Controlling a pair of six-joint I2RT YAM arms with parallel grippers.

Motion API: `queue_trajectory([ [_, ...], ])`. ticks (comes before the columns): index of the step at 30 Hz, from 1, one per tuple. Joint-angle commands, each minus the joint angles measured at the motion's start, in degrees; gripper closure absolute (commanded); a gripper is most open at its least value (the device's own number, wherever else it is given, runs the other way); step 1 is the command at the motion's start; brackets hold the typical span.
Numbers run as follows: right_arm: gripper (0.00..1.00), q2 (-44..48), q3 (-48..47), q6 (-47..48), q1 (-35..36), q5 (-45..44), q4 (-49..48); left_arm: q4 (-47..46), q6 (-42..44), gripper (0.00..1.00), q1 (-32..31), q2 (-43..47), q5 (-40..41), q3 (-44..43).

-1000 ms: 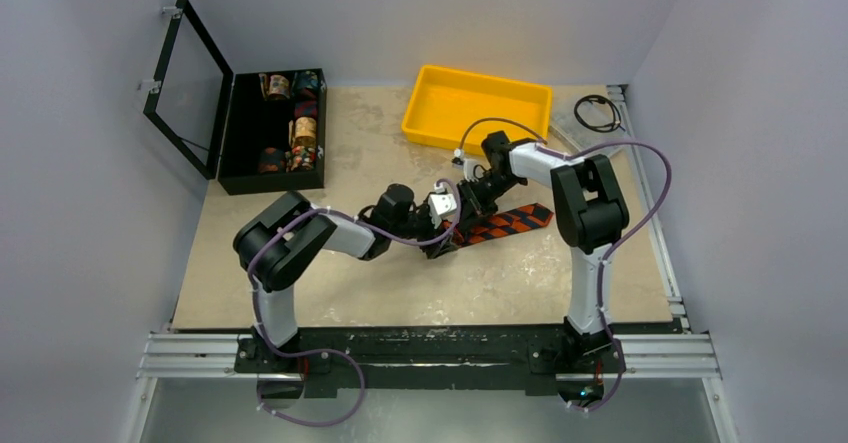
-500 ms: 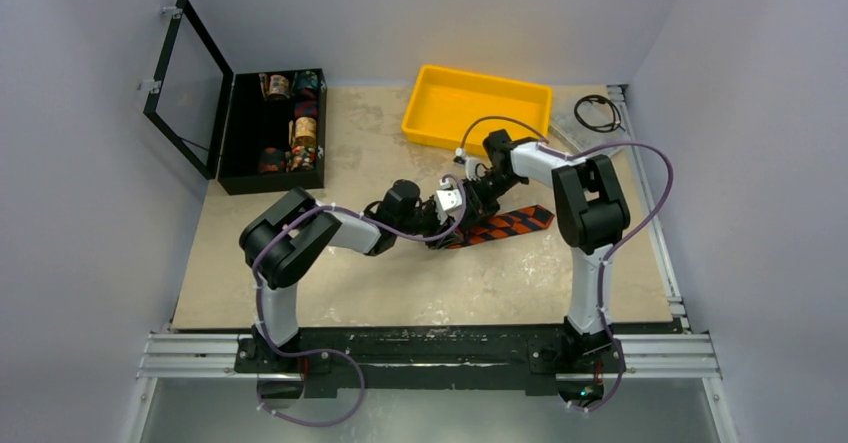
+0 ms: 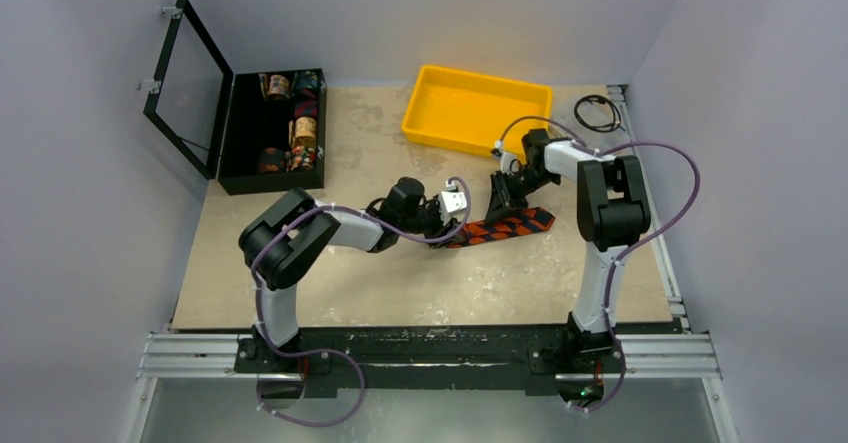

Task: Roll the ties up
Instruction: Roll the tie at the center of the board.

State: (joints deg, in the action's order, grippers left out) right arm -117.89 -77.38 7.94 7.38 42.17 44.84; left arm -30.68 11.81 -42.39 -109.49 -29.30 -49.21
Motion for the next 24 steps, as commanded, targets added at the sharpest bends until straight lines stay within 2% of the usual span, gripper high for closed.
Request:
queue_trajectory([
  [1,0.89,0.61,-0.55,-0.89,3.04,2.30,-1.64,12.95,3.39,0.94,0.38,-1.64,3.30,-0.15],
  [11,0.85,5.19,-3.22,-0.83,3.25,4.45,-1.88,15.86,5.69,0.95,1.12,-3.55,3.69,-1.76],
  [15,0.90,4.10,-0.71,-0.36,5.03,4.34,-0.48,15.82,5.57,0.95,1.69,-3.17,2.95,-1.58],
  [24,0.94,-2.34,3.37,-3.44,6.51,-4.40,-5.42,17.08,5.09,0.95,1.77,0.45,-1.74,-3.54],
])
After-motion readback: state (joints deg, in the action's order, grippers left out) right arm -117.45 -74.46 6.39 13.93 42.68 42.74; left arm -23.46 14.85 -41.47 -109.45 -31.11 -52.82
